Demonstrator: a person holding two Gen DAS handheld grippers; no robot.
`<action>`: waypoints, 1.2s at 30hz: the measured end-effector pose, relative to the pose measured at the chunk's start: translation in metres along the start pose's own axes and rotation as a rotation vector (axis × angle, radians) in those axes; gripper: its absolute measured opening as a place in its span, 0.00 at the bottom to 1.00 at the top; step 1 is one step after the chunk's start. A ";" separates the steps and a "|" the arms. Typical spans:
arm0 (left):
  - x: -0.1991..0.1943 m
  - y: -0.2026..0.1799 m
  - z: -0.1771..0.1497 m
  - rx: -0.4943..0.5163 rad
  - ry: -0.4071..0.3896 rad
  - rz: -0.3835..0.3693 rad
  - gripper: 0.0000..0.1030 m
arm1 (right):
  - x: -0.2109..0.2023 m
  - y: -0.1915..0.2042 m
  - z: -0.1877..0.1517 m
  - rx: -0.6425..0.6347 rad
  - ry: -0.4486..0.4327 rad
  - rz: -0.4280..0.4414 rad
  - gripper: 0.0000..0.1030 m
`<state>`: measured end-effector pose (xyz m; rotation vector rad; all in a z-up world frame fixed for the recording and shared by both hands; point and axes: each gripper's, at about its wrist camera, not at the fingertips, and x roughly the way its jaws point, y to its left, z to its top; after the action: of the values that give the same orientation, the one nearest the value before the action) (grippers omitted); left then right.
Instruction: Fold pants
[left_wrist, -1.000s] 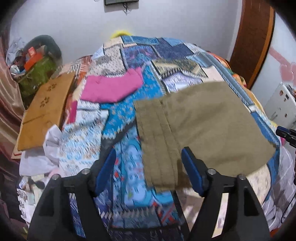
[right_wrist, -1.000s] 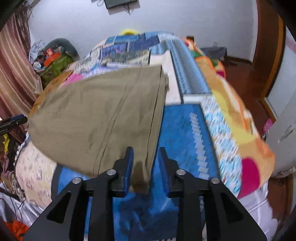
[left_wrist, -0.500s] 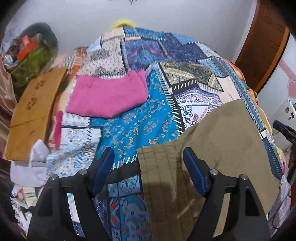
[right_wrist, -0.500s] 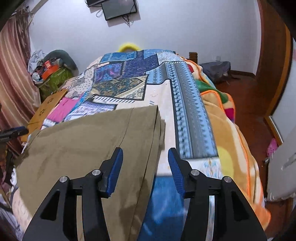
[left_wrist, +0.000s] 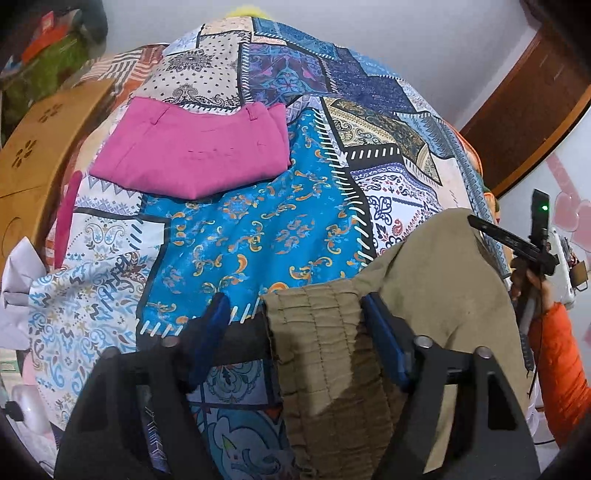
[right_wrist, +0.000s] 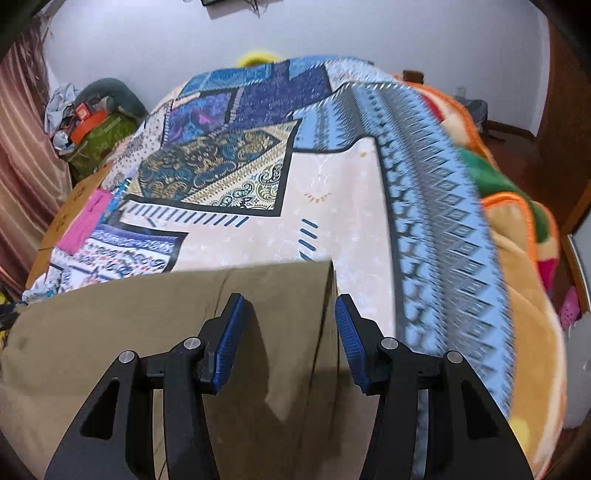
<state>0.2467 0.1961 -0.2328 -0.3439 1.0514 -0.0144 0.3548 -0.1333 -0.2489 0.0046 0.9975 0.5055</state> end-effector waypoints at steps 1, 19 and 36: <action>0.000 0.000 0.000 -0.001 -0.005 0.002 0.62 | 0.004 0.000 0.001 0.000 -0.003 0.010 0.33; -0.049 -0.036 -0.001 0.098 -0.099 0.130 0.59 | -0.064 0.056 -0.001 -0.154 -0.009 -0.028 0.38; -0.011 -0.101 -0.056 0.345 -0.023 0.134 0.70 | -0.068 0.158 -0.088 -0.292 0.125 0.105 0.63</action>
<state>0.2082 0.0870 -0.2196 0.0383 1.0262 -0.0708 0.1906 -0.0406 -0.2060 -0.2395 1.0414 0.7514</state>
